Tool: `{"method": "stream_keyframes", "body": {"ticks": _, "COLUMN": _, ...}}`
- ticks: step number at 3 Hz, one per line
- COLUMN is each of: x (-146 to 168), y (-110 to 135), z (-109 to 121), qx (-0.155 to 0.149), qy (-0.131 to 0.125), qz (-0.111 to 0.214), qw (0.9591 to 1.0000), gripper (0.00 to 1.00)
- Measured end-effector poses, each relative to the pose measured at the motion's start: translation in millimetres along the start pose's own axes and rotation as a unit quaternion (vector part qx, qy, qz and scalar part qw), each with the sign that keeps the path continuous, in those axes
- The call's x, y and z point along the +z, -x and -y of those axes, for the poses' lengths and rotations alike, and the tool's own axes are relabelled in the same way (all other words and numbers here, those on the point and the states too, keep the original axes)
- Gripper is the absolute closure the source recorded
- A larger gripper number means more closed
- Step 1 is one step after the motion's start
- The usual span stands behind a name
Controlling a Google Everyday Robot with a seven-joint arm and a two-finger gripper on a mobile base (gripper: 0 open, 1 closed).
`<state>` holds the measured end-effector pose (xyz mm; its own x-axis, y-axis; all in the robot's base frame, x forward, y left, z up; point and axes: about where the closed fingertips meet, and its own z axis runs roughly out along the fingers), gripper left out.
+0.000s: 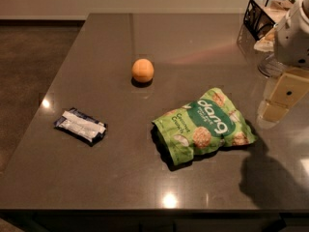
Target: Pick orange
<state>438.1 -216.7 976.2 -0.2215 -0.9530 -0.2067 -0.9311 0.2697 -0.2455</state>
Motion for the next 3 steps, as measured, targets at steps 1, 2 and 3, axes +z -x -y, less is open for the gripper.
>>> {"method": "stream_keyframes", "body": {"ticks": 1, "x": 0, "y": 0, "z": 0, "qx": 0.000, "qy": 0.000, "qz": 0.000, "qw": 1.0000, "gripper": 0.00}}
{"method": "stream_keyframes", "body": {"ticks": 2, "x": 4, "y": 21, "z": 7, "qx": -0.004, "qy": 0.004, "qz": 0.006, "qw": 1.0000, "gripper": 0.00}}
{"method": "stream_keyframes", "body": {"ticks": 3, "x": 16, "y": 64, "z": 26, "qx": 0.008, "qy": 0.005, "qz": 0.031, "qw": 0.9995, "gripper": 0.00}}
